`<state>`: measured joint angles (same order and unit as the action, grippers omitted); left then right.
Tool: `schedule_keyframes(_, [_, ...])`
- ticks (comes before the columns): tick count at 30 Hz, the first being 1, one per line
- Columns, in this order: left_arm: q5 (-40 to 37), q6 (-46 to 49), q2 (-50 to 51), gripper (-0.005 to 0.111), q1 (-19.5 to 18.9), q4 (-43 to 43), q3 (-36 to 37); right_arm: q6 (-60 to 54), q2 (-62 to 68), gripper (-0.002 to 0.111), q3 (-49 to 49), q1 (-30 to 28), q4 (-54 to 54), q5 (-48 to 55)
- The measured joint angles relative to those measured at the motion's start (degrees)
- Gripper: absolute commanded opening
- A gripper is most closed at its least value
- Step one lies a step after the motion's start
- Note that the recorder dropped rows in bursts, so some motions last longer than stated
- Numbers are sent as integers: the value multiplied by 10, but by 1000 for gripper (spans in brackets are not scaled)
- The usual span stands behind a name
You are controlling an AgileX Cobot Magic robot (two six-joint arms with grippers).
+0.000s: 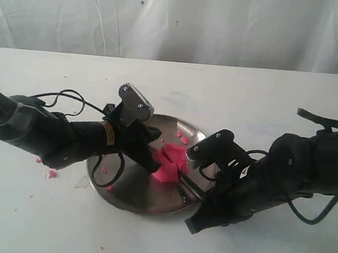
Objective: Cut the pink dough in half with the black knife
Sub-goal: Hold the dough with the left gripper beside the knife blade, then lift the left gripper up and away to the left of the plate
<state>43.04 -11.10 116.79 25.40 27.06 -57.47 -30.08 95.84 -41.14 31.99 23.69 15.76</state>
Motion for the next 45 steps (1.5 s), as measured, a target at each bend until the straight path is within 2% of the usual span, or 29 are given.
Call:
schedule_keyframes(7, [-23, 19, -120, 0, 0, 1, -1, 0, 0, 0, 0, 0, 0, 1])
schedule_keyframes(11, [-107, 21, -200, 0, 0, 2, -1, 0, 0, 0, 0, 0, 0, 1])
schedule_keyframes(16, [-338, 21, -292, 0, 0, 4, -2, 0, 0, 0, 0, 0, 0, 1])
schedule_keyframes(18, [-460, 14, -322, 0, 0, -5, -2, 0, 0, 0, 0, 0, 0, 1])
schedule_keyframes(23, [-764, 9, -354, 0, 0, -91, -1, 0, 0, 0, 0, 0, 0, 1])
schedule_keyframes(26, [-874, 25, -355, 0, 0, -157, 20, 0, 0, 0, 0, 0, 0, 1])
schedule_keyframes(30, [-897, 89, -356, 0, 0, -240, 70, 0, 0, 0, 0, 0, 0, 2])
schedule_keyframes(34, [-852, 111, -356, 0, 0, -297, 118, -1, 0, 0, 0, 0, 0, 2])
schedule_keyframes(40, [-815, 126, -356, 0, 0, -383, 129, -3, 0, 0, 0, 0, -7, 2])
schedule_keyframes(45, [-798, 169, -356, 0, 0, -405, 129, -4, 0, 0, 0, 0, -21, 30])
